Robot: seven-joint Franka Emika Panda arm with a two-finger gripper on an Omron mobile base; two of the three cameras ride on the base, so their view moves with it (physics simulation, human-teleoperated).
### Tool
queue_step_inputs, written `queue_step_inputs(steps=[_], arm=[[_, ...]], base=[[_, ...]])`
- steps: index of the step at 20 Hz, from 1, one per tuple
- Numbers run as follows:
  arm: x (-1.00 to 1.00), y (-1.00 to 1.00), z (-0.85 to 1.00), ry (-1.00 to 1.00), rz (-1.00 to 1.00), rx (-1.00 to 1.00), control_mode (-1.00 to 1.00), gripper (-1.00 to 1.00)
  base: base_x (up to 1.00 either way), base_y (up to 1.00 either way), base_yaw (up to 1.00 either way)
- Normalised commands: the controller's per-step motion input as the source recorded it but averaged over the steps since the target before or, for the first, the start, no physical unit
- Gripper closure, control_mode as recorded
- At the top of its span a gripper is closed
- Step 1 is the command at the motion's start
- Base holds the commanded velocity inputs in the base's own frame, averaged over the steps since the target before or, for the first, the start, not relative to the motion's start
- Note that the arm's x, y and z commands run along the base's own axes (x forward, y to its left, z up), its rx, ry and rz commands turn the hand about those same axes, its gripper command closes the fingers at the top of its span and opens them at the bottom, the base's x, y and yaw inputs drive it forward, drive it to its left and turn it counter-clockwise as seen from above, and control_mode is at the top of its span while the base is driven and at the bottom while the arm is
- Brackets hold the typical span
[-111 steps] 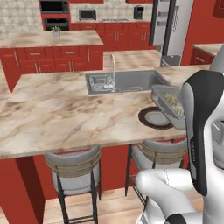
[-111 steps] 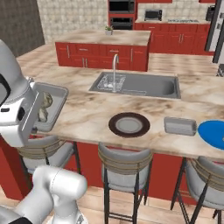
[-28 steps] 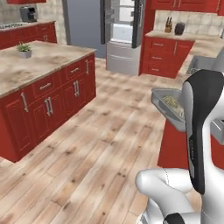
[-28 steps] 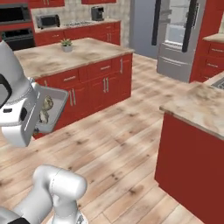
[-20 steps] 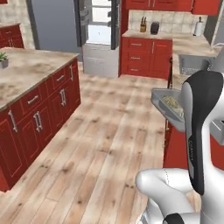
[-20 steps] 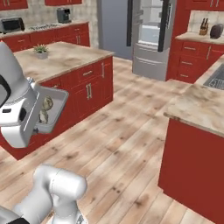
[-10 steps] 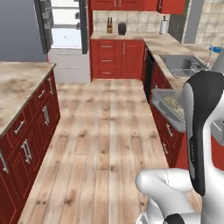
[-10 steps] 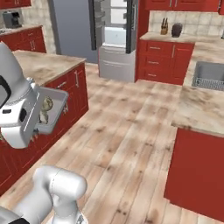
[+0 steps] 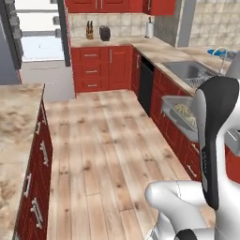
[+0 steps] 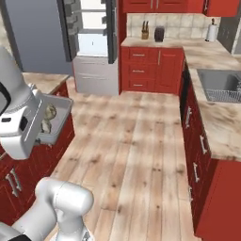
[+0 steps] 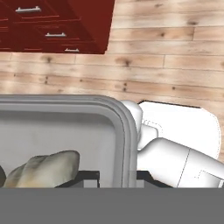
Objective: Place two dumplings into each of the tupperware containers and then place the containers in the fridge.
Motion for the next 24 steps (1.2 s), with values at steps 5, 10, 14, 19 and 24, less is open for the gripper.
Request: queue_step_inputs(steps=[5,10,14,19,24], arm=[[0.0,0.0,0.0,0.0,0.0,0.0,1.0,1.0],[0.0,0.0,0.0,0.0,0.0,0.0,1.0,1.0],[0.0,0.0,0.0,0.0,0.0,0.0,1.0,1.0],[0.0,0.0,0.0,0.0,0.0,0.0,1.0,1.0],[0.0,0.0,0.0,0.0,0.0,0.0,1.0,1.0]], base=[[0.99,0.15,-0.45],[1.0,-0.05,-0.19],[1.0,-0.06,0.07],[1.0,-0.1,0.31],[1.0,-0.11,0.38]])
